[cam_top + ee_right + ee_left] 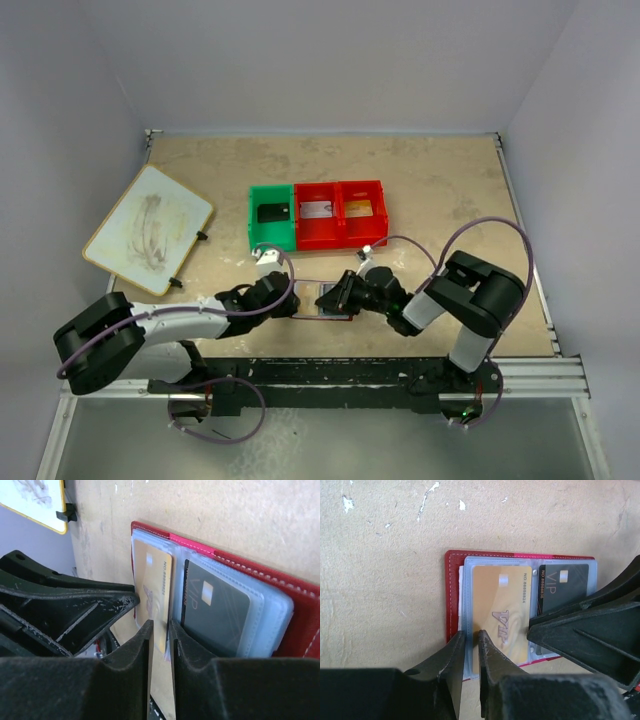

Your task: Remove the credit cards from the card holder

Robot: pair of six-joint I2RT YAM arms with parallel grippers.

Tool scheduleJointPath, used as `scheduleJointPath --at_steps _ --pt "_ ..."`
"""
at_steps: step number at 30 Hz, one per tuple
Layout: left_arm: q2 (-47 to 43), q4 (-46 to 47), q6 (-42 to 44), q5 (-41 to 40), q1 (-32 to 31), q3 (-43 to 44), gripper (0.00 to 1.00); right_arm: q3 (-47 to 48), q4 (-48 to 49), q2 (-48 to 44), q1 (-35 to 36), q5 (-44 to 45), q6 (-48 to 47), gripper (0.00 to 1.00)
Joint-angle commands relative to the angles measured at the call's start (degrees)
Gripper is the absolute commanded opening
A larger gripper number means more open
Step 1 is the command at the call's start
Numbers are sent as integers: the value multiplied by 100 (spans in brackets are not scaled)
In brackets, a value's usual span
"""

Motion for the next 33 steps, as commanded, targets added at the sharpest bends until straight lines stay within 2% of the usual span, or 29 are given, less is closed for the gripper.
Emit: scheduleJointPath --at_steps 1,3,10,14,17,23,27,30,33 --pt "168 111 338 548 -27 113 12 -442 1141 302 38 -205 539 22" --pt "179 110 390 604 -28 119 11 -405 1020 314 42 -178 583 23" --pt "183 134 530 832 -28 117 8 172 -869 -151 60 440 265 31" --pt "201 224 548 986 -35 110 3 188 -824 -295 72 428 243 31" --pt "204 338 520 1079 -62 87 0 370 -522 -193 90 11 -57 30" --pt "151 506 342 1082 -117 -32 0 98 815 -76 169 -333 307 26" --pt "145 797 218 1184 -177 -181 0 329 23 -225 188 -38 277 20" --pt "148 879 181 1193 -248 -213 0 541 -739 -487 250 262 60 10" --pt "152 901 170 1148 -290 -225 0 677 -1027 -614 262 256 -111 14"
